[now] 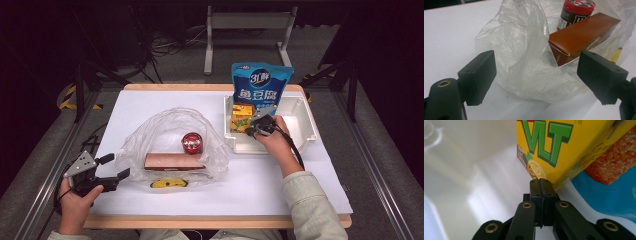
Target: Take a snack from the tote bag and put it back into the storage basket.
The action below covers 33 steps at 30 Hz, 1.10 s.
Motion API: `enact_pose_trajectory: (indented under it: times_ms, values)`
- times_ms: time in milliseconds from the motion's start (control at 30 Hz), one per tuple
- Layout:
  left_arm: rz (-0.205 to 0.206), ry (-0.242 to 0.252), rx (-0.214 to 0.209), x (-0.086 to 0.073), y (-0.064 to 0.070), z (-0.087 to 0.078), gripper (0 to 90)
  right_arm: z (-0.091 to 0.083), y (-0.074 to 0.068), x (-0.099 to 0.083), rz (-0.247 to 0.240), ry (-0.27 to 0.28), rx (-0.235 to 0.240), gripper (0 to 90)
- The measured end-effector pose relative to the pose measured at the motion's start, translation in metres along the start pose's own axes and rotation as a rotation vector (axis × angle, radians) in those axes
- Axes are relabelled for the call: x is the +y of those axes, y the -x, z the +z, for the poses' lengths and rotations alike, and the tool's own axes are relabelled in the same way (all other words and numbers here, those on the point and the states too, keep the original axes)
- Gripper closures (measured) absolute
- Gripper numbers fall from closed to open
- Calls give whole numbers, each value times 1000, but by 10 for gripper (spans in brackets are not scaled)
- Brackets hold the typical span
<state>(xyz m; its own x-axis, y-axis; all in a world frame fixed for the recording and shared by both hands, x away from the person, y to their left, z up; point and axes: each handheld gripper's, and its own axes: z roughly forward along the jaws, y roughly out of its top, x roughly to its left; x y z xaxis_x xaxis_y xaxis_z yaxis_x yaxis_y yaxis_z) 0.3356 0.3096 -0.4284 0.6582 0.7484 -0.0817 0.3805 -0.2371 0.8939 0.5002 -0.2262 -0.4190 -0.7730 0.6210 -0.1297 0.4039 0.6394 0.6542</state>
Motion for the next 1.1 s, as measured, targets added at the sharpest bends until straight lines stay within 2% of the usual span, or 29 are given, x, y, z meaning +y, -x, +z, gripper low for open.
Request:
enact_pose_trajectory:
  times_ms: [233,533,867,1100]
  values:
    - [6,4,-4,1,0,1,164,-17,-7,7,-10,46,18,865]
    - [7,5,-10,4,0,4,164,-47,-22,30,-33,142,37,776]
    - [12,11,-10,4,1,3,164,-69,-41,52,12,237,83,565]
    - [12,15,-13,5,2,3,164,-77,-52,65,57,304,96,403]
